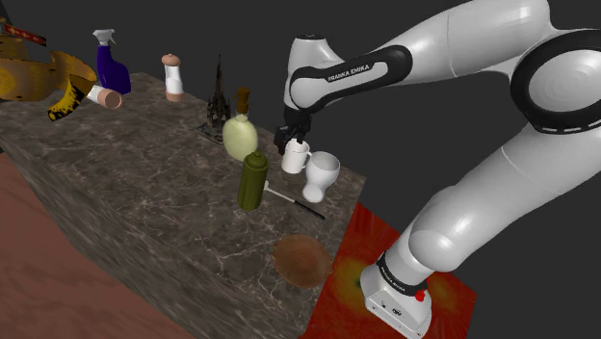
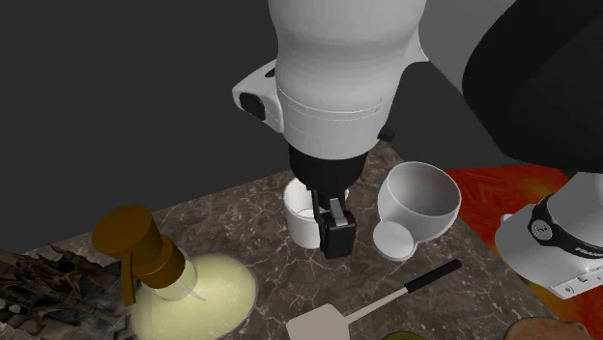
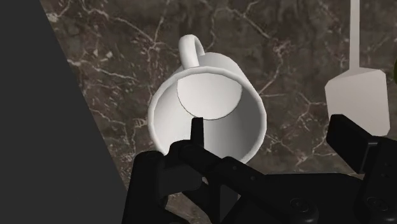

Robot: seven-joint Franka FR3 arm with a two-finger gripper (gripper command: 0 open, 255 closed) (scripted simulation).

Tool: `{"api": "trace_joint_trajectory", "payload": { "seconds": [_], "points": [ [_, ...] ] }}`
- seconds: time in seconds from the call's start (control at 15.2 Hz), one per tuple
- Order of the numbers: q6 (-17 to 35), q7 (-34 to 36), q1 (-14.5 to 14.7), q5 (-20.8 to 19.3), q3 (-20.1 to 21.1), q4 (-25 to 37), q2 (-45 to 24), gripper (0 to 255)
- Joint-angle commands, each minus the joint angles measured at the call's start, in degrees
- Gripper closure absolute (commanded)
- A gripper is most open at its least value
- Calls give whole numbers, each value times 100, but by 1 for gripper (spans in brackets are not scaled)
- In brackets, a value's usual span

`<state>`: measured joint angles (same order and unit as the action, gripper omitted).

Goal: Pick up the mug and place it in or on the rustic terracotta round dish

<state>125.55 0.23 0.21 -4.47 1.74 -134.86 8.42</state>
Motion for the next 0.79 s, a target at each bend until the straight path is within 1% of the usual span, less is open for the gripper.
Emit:
{"api": "trace_joint_trajectory", "payload": {
  "seconds": [0.0,0.33,0.73],
  "points": [
    [168,12,-7,-10,-5,-56,-110,0],
    [537,33,-22,-44,-16,-222,-314,0],
    [537,33,-22,-44,-16,-222,-314,0]
  ]
}}
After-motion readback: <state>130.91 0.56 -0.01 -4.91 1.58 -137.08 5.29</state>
